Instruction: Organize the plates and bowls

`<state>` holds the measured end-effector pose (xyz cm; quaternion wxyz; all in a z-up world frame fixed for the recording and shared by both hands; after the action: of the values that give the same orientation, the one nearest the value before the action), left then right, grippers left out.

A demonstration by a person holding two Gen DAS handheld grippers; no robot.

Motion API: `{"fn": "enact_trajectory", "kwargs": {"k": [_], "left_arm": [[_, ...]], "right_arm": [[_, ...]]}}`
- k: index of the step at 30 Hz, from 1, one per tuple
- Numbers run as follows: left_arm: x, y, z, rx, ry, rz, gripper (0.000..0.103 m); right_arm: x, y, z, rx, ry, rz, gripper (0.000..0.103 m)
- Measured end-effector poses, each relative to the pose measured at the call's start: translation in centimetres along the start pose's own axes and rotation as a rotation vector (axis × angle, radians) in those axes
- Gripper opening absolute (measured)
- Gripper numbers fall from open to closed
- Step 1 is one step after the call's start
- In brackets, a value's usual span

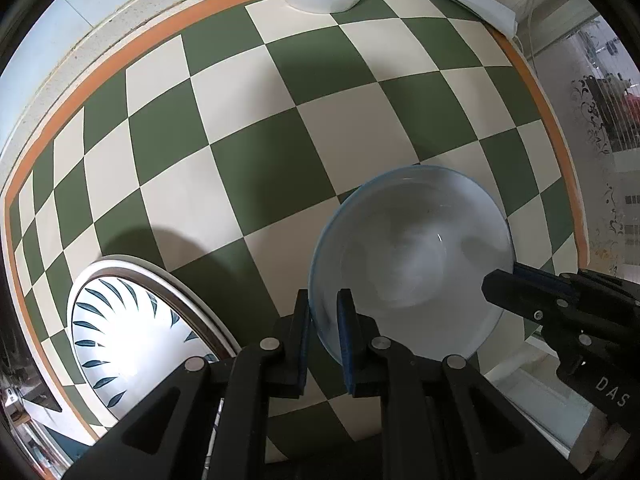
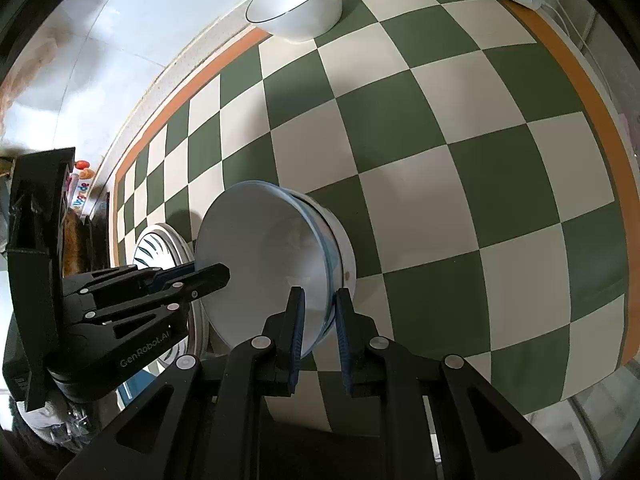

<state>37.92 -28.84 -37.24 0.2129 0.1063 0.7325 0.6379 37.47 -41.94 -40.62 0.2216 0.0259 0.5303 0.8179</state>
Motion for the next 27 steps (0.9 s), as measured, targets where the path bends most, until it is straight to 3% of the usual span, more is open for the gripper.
{"fn": "enact_trajectory", "kwargs": {"k": [6, 7, 11, 16, 19, 21, 23, 27], "left_arm": [[-0.2, -0.2, 0.1, 0.012, 0.009, 0.007, 0.011], [-0.3, -0.2, 0.3, 0.011, 0.011, -0.029, 0.011], [-0.5, 0.7, 0.7, 0.011, 0.013, -0.051, 0.011], [-1.7, 4.0, 1.1, 0.019, 0.026, -0.118, 0.012], [-4.3, 5.9, 1.7, 0.038, 0.064, -0.163, 0.015], [-6.9, 6.2, 2.5, 0.045, 0.097, -0.187, 0.019], [-9.8, 5.8, 3.3, 0.054, 0.141, -0.199, 0.019], [-15.3, 4.2, 5.1, 0.062, 0.213, -0.214, 0.019]], "right_arm": [[-0.2, -0.2, -0.1, -0.003, -0.004, 0.013, 0.017], [-0.3, -0.2, -0.1, -0.005, -0.003, 0.018, 0.017], [-0.9, 0.3, -0.2, -0.025, -0.010, 0.026, 0.017], [-3.6, 2.9, -0.2, -0.050, -0.016, -0.026, 0.017], [-6.3, 4.1, 0.1, -0.077, -0.027, -0.053, 0.019], [-8.5, 4.4, 0.4, -0.114, -0.024, -0.068, 0.038], [-11.0, 4.5, 0.7, -0.119, -0.008, -0.095, 0.044], [-15.7, 3.4, 1.0, -0.116, 0.015, -0.138, 0.045]]}}
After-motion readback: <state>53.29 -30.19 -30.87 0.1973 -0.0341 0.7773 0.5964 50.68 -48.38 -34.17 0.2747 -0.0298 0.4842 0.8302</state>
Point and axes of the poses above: each gripper's, at about its wrist camera, not at the fingertips, and y roughly against the way its jaws point, z to its left, x to its underside, the point moved 2 cm from there along -y, roughly the way its jaws point, and after that the axes turned 13 degrees about -z, right-handed, at the moved point
